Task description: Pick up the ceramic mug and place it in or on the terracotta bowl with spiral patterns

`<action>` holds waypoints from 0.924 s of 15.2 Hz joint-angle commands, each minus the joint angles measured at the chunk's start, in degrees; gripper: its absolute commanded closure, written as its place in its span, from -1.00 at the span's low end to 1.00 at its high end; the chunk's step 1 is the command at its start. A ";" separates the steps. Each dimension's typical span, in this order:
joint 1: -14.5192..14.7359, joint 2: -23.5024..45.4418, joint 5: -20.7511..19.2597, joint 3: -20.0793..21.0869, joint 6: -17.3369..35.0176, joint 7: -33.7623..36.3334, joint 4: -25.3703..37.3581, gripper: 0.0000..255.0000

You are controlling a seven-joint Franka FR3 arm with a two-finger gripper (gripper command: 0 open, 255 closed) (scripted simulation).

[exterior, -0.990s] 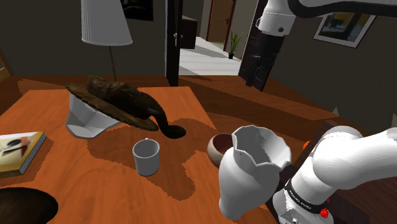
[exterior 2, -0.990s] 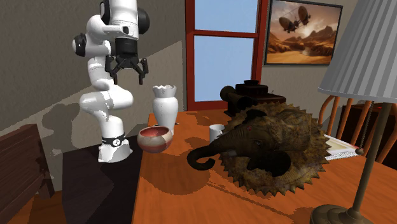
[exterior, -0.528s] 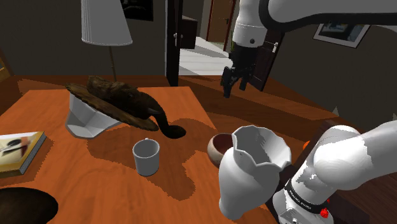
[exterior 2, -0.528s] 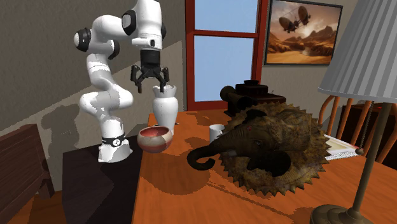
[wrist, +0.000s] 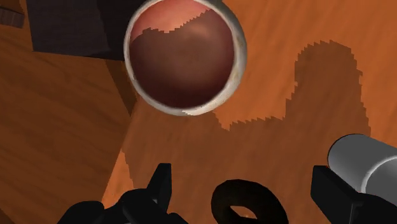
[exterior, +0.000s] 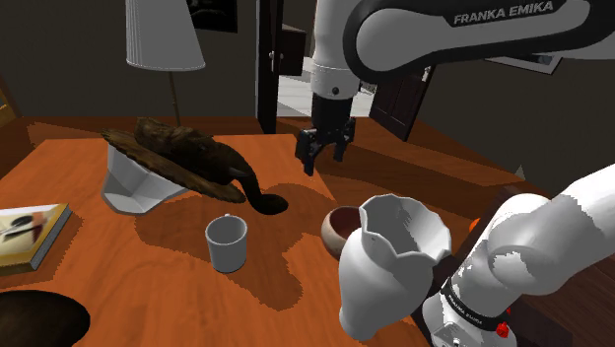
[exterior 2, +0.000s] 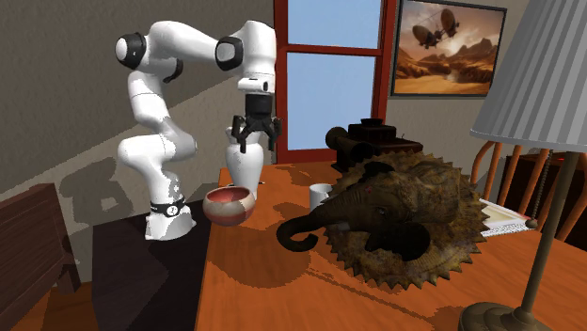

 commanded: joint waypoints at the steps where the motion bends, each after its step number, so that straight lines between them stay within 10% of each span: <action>1: 0.34 3.49 0.07 2.42 1.66 3.14 1.52 -1.00; 14: 4.01 32.49 -10.52 12.71 7.85 23.74 19.17 -1.00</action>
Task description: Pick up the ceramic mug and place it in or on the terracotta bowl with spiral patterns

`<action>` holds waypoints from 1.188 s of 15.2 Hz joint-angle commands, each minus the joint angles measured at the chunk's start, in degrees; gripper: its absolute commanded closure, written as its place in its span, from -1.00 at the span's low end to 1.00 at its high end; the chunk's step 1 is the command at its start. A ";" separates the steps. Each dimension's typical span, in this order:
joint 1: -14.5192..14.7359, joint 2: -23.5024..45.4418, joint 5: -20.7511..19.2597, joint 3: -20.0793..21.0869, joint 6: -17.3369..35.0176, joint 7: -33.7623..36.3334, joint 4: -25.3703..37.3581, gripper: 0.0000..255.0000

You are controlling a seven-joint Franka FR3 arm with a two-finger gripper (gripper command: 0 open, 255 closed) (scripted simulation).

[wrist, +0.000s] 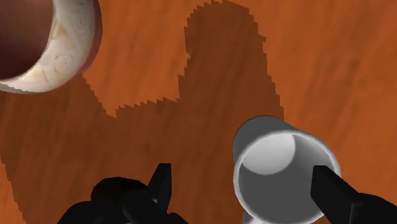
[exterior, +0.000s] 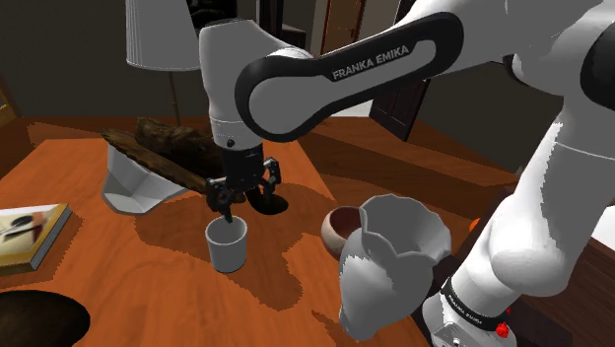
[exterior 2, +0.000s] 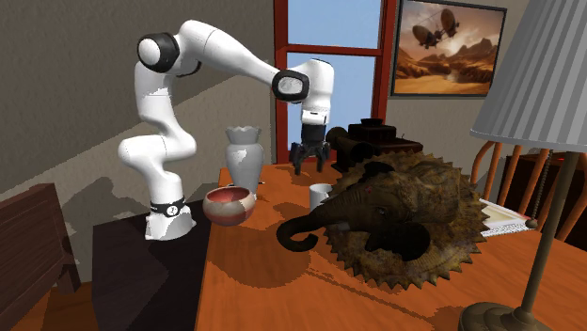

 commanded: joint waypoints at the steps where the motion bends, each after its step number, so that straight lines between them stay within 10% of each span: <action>1: 1.44 4.94 -2.51 0.59 -0.02 3.21 3.76 -1.00; 7: 7.47 18.47 -8.84 -0.03 -1.48 10.23 15.82 -1.00; 18: 7.61 20.01 -9.99 -0.69 3.73 11.01 11.90 -1.00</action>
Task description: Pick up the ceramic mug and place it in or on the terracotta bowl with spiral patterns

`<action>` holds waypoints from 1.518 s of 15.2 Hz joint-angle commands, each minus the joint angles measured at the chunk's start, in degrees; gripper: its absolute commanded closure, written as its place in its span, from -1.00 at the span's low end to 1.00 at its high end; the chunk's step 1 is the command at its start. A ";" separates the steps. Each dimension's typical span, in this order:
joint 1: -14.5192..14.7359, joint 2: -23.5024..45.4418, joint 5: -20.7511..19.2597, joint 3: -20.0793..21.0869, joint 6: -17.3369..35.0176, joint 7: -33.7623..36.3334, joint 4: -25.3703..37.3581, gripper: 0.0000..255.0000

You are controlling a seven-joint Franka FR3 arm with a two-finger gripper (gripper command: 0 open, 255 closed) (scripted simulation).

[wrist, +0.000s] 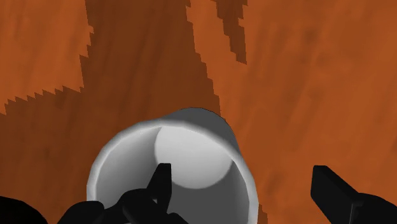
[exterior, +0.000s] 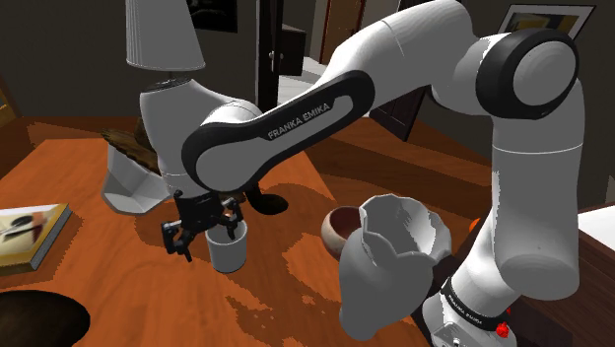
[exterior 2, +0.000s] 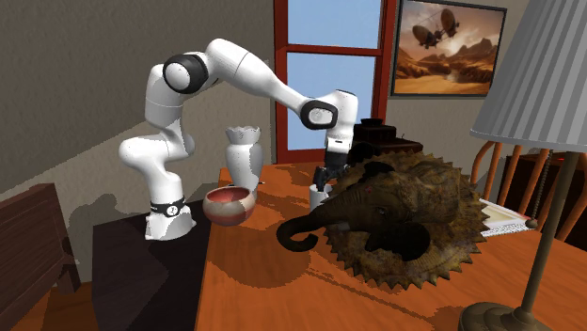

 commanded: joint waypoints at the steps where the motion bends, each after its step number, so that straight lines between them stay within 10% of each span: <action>1: 0.00 0.02 -0.02 -0.01 0.07 0.01 -0.04 -1.00; 4: 0.00 0.02 -0.02 -0.01 0.06 0.01 -0.04 -1.00; 5: 0.00 0.02 -0.02 -0.01 0.06 0.01 -0.04 1.00; 23: -0.48 -2.77 1.78 0.89 -5.66 -1.03 3.32 1.00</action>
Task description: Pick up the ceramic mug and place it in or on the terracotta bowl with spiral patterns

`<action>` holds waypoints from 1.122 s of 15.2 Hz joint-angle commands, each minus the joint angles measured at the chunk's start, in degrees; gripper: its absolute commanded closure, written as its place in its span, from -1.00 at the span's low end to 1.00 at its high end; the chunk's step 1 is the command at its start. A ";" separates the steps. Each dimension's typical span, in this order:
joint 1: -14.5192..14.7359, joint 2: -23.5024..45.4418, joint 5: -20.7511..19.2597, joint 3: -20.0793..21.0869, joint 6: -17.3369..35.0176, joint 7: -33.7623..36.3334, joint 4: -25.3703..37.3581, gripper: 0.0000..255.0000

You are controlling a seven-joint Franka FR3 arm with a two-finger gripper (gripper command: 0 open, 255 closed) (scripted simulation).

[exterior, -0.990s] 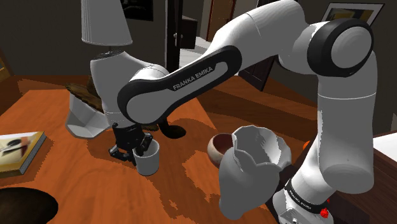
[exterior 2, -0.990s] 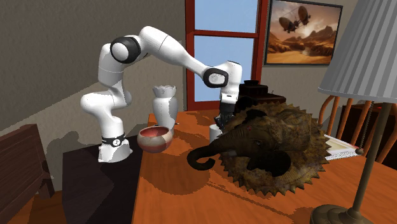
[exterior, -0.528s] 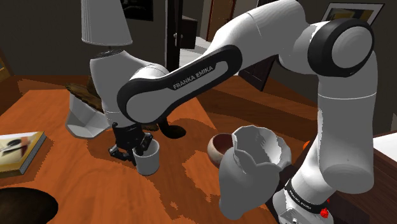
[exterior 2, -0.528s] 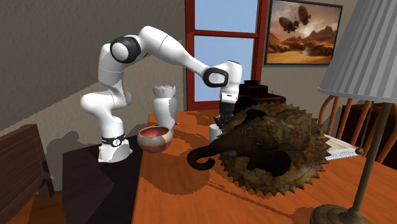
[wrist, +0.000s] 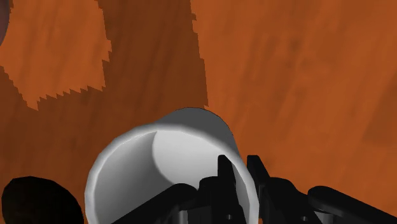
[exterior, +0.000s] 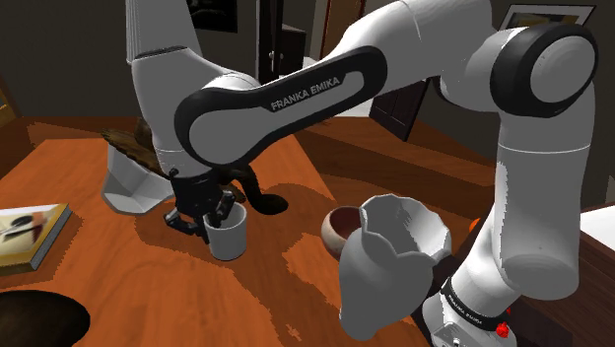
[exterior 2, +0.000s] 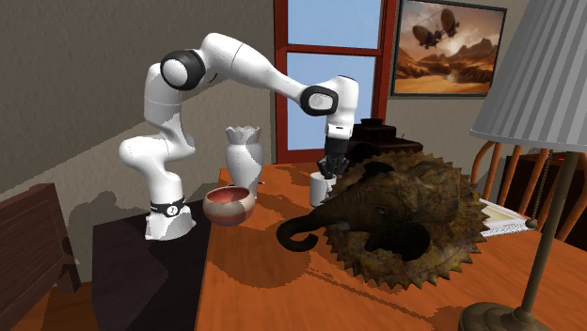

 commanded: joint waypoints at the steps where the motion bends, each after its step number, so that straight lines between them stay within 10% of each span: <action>1: -0.08 -0.54 0.35 0.16 -1.33 -0.21 0.85 1.00; 17: 0.15 -2.96 2.03 1.01 -12.61 -1.22 10.17 1.00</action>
